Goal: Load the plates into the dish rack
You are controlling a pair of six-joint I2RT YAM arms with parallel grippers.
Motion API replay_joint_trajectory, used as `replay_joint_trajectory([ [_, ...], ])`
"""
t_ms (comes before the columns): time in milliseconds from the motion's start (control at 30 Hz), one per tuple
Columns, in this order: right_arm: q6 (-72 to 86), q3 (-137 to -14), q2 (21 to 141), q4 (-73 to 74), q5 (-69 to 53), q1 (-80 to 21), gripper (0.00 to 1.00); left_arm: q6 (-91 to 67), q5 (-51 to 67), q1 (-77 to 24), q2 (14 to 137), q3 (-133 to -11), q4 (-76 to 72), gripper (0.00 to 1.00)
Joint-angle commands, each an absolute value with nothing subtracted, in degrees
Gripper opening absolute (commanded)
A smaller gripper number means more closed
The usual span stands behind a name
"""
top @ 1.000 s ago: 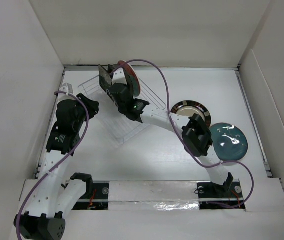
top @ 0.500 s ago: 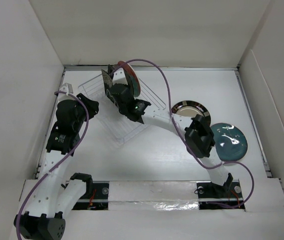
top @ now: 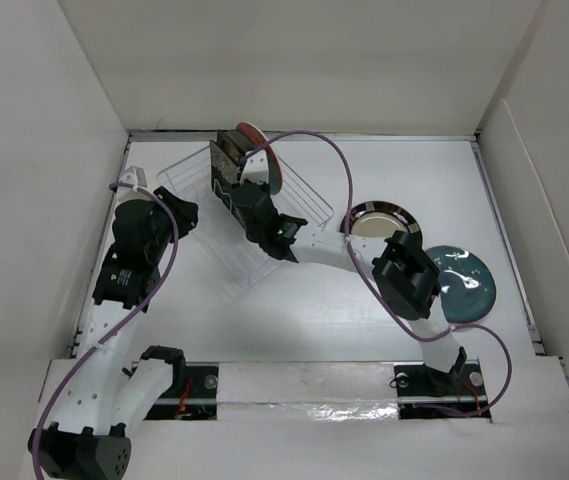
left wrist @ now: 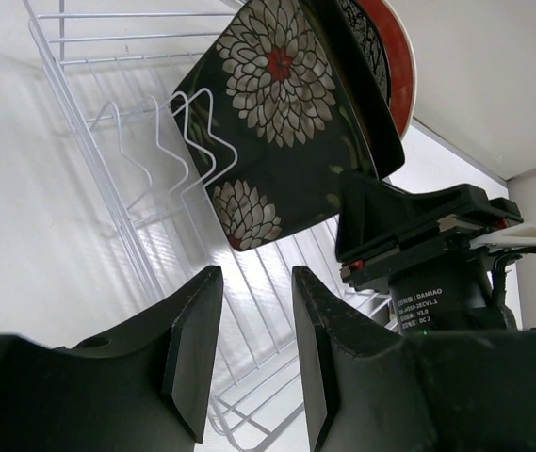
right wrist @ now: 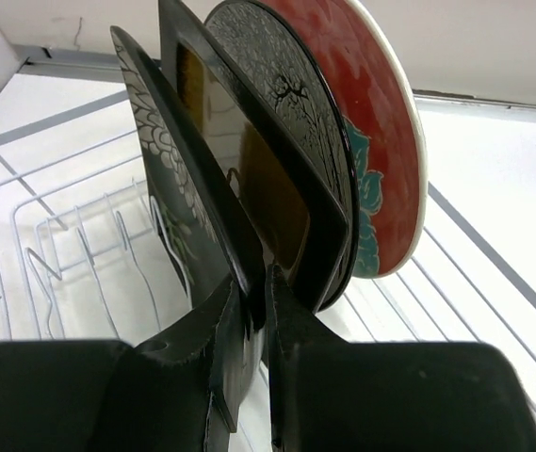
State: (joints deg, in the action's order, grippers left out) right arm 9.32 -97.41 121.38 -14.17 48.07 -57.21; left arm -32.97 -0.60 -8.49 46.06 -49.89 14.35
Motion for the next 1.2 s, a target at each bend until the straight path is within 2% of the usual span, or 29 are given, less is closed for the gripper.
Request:
replay_joint_trajectory([
  [0, 15.4, -96.9, 120.8, -19.0, 48.8, -58.9, 0.27, -32.2, -0.3, -8.0, 45.4, -49.2, 11.6, 0.33],
  [67, 15.8, -97.4, 120.1, -17.1, 48.4, -58.9, 0.44, -32.1, -0.3, -8.0, 45.6, -49.4, 11.5, 0.33],
  [100, 15.8, -97.2, 119.5, -16.7, 47.8, -58.9, 0.56, -32.1, -0.3, -8.0, 45.7, -49.4, 11.8, 0.33],
  [200, 15.8, -96.2, 115.3, -14.2, 44.9, -58.9, 0.68, -32.0, -0.3, -8.0, 45.5, -49.4, 11.6, 0.33],
  [233, 15.7, -95.4, 113.7, -13.8, 42.9, -58.9, 0.77, -31.8, -0.3, -8.0, 45.5, -49.6, 11.5, 0.33],
  [333, 16.0, -91.0, 106.3, -12.7, 39.2, -58.9, 0.87, -30.6, -1.7, -8.0, 45.8, -51.0, 12.7, 0.33],
  [433, 16.7, -85.1, 96.3, -12.2, 37.2, -58.4, 0.88, -30.3, -0.7, -8.0, 45.4, -51.1, 12.2, 0.33],
  [467, 17.2, -78.8, 93.2, -12.9, 37.4, -57.8, 0.86, -30.2, -0.3, -8.0, 45.4, -50.8, 12.0, 0.33],
  [500, 18.1, -74.7, 89.9, -13.8, 37.8, -56.6, 0.55, -30.0, -0.3, -8.0, 45.4, -50.8, 12.0, 0.33],
  [567, 23.4, -62.1, 79.8, -12.9, 38.1, -53.7, 0.09, -29.6, 3.7, -8.0, 45.6, -50.4, 11.7, 0.31],
  [600, 26.5, -58.0, 76.3, -11.4, 38.2, -49.4, 0.00, -29.4, 4.7, -8.0, 45.6, -50.1, 11.3, 0.27],
  [667, 34.8, -49.5, 66.0, -6.7, 36.7, -43.9, 0.00, -27.7, 8.3, -8.0, 45.8, -49.8, 10.3, 0.16],
  [700, 37.7, -41.5, 62.5, -5.1, 35.7, -41.0, 0.00, -27.1, 8.8, -8.9, 46.0, -49.9, 10.2, 0.02],
  [733, 42.0, -37.7, 59.0, -3.6, 34.1, -35.6, 0.00, -26.4, 9.9, -9.6, 46.1, -49.9, 10.1, 0.00],
  [800, 45.9, -29.1, 48.9, 3.4, 34.6, -30.9, 0.01, -26.2, 11.4, -9.6, 46.1, -49.6, 9.8, 0.00],
  [867, 48.1, -25.9, 42.5, 11.2, 37.5, -23.8, 0.36, -25.9, 12.5, -10.2, 46.4, -49.7, 9.2, 0.00],
  [900, 48.3, -24.9, 36.7, 12.8, 38.4, -21.1, 0.50, -25.9, 12.6, -10.2, 46.7, -49.9, 9.2, 0.00],
  [933, 47.9, -22.9, 34.4, 13.6, 39.0, -18.4, 0.70, -26.0, 13.0, -10.7, 47.0, -50.1, 9.4, 0.00],
  [1000, 47.1, -21.3, 31.6, 13.0, 31.4, -3.6, 0.81, -26.4, 14.8, -10.7, 48.2, -50.2, 8.9, 0.00],
  [1033, 47.3, -21.1, 31.8, 13.0, 29.9, -3.5, 0.82, -26.5, 15.3, -11.2, 48.2, -50.2, 8.6, 0.00],
  [1067, 47.8, -20.7, 32.7, 11.7, 27.8, 3.8, 0.82, -26.6, 15.4, -11.8, 48.3, -50.2, 8.5, 0.00],
  [1167, 46.3, -20.5, 37.8, 7.9, 17.9, 14.6, 0.80, -26.6, 15.2, -13.1, 48.7, -50.6, 8.9, 0.03],
])
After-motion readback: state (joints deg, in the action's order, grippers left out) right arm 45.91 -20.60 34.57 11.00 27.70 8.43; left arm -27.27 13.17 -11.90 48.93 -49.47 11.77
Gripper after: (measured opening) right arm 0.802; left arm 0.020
